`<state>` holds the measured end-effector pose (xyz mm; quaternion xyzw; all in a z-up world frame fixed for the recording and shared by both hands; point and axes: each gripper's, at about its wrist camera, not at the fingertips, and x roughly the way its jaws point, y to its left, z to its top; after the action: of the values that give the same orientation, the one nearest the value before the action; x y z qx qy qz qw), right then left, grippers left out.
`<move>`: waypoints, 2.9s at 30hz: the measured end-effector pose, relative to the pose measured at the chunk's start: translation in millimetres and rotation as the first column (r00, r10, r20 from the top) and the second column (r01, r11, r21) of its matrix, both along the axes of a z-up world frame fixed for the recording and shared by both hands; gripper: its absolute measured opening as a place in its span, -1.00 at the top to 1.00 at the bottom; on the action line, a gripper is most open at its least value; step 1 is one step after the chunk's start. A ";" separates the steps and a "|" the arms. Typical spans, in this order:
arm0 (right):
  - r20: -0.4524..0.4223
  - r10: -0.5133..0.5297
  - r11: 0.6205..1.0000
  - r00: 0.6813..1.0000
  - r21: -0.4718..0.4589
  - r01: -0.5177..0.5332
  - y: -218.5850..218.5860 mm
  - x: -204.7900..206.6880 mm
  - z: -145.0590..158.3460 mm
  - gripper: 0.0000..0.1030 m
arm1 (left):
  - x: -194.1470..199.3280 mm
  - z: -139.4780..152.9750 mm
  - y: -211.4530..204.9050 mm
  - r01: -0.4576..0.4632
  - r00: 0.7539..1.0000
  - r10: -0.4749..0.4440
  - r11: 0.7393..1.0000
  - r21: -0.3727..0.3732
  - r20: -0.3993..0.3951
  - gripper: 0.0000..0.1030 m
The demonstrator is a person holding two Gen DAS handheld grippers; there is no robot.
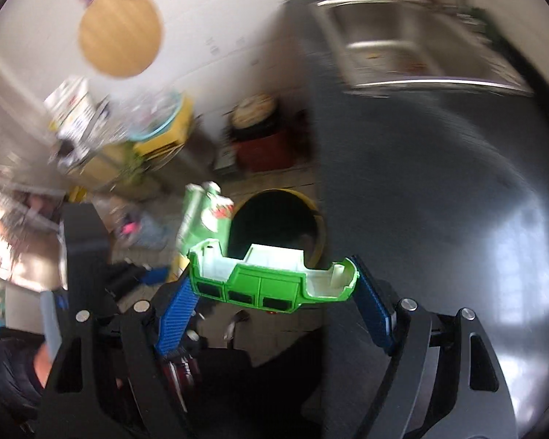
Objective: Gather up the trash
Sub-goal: 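Carry the SpongeBob bag and green toy to the bin and release them, then swing both tools back over the countertop, then grasp the crumpled foil with the left tool while the right tool grasps the foil strip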
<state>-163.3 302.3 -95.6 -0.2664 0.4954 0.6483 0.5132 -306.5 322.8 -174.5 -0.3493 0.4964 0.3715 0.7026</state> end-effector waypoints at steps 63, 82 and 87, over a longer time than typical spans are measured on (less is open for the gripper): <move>0.255 -0.965 0.099 0.066 0.117 0.988 -626.0 170.7 53.1 -0.83 | 354.0 98.6 -398.0 0.960 0.146 -0.987 0.157 0.233 0.066 -0.83; 0.254 -0.963 0.064 0.090 -0.108 0.992 -641.6 254.6 -76.1 -0.84 | 405.8 1.8 -438.7 0.979 0.087 -0.995 0.095 0.179 0.050 -0.81; 0.273 -0.956 0.093 0.110 -0.076 0.993 -634.2 256.9 -74.3 -0.32 | 401.0 7.1 -450.4 0.971 0.022 -1.000 0.025 0.239 0.012 0.14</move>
<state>93.6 -331.9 -170.0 0.0206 0.5796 0.0563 0.8127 94.5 -127.6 -167.5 0.1207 0.5022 -0.2138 0.8292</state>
